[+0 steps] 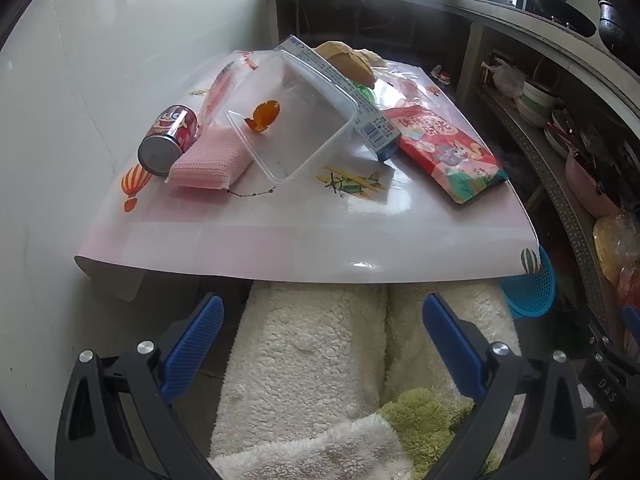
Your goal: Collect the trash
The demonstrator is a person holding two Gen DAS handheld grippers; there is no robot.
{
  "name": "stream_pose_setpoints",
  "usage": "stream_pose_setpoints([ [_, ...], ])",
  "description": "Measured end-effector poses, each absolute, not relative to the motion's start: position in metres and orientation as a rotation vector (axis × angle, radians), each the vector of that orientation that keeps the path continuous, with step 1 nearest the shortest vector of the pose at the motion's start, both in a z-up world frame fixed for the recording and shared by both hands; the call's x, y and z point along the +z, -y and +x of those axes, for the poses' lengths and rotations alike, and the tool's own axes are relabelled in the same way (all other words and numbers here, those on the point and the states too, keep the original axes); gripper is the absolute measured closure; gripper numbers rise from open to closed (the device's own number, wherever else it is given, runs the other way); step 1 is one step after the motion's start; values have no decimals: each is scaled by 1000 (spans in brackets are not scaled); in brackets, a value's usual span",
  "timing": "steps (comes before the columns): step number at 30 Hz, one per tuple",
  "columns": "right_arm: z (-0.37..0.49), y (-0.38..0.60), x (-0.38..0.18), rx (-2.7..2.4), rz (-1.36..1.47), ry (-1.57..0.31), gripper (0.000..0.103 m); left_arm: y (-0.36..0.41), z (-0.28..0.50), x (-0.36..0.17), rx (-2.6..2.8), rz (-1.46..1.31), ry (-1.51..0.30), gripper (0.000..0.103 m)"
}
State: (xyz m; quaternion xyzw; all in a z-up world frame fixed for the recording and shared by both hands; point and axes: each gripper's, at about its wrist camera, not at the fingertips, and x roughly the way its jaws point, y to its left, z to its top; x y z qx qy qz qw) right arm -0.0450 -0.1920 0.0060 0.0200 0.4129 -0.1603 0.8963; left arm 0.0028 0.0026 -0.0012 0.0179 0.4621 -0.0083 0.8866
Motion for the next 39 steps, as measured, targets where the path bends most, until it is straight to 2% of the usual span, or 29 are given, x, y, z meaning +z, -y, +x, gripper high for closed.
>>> stream_pose_setpoints([
  [39, -42, 189, 5, -330, 29, -861, 8, -6, 1, -4, 21, 68, -940, 5],
])
